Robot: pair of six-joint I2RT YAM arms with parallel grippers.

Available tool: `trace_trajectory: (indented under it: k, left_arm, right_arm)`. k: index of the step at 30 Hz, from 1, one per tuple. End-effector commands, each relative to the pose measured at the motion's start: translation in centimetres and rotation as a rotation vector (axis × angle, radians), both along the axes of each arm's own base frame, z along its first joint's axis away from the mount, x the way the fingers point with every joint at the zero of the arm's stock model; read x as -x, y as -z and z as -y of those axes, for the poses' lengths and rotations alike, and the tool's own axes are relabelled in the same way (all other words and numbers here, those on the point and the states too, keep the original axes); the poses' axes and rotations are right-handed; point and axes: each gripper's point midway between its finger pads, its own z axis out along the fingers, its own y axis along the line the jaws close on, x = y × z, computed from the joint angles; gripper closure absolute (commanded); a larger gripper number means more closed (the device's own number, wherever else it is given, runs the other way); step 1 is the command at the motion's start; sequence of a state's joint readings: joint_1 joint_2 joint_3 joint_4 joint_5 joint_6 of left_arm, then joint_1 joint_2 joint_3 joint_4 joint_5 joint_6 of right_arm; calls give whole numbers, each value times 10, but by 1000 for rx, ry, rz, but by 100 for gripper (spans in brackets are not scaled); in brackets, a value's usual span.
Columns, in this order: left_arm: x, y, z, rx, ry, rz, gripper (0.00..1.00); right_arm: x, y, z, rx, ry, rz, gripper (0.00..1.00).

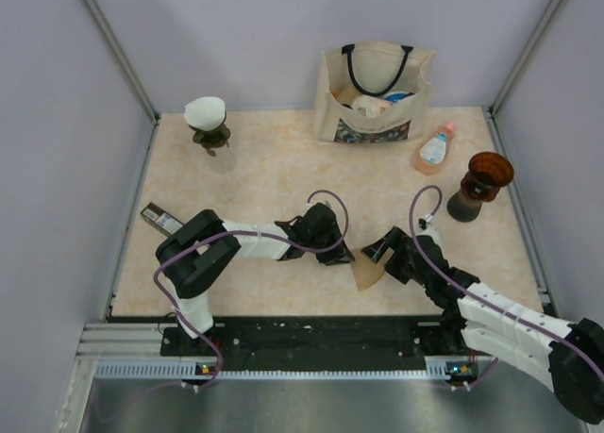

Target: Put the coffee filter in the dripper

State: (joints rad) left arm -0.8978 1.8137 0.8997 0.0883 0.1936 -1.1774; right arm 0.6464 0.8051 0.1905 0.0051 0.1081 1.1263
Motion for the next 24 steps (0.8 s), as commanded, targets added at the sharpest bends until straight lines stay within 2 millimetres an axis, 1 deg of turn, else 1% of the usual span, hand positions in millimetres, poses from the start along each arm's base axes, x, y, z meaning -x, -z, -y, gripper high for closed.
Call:
trace_trajectory:
  k: [1, 6, 10, 13, 15, 17, 19, 21, 22, 24]
  left_arm:
    - [17, 25, -15, -85, 15, -55, 73]
    - [19, 26, -14, -83, 19, -61, 73]
    - [20, 24, -12, -70, 26, -59, 72]
    - [19, 23, -9, -61, 32, -56, 72]
    - [19, 20, -6, -48, 37, -53, 72]
    - [20, 21, -5, -43, 43, -51, 72]
    - [19, 20, -4, -37, 44, -48, 72]
    - [19, 15, -2, -23, 47, -40, 72]
    - [19, 14, -2, -17, 51, -37, 72]
    - [20, 8, -2, -4, 58, -20, 72]
  right_arm:
    - [-19, -22, -8, -34, 12, 80, 15]
    - [-23, -17, -15, -75, 11, 89, 20]
    - [-25, -12, -19, -77, 1, 86, 26]
    - [-28, -16, -23, -85, -15, 107, 33]
    - [-27, -14, -23, -80, -16, 102, 39]
    - [-27, -14, -22, -79, -20, 108, 48]
    - [-27, -14, -22, -76, -23, 111, 52]
    - [-27, -13, -20, -57, -20, 113, 58]
    - [-28, -14, -19, -49, -19, 114, 62]
    - [-29, -16, -18, -17, -34, 127, 74]
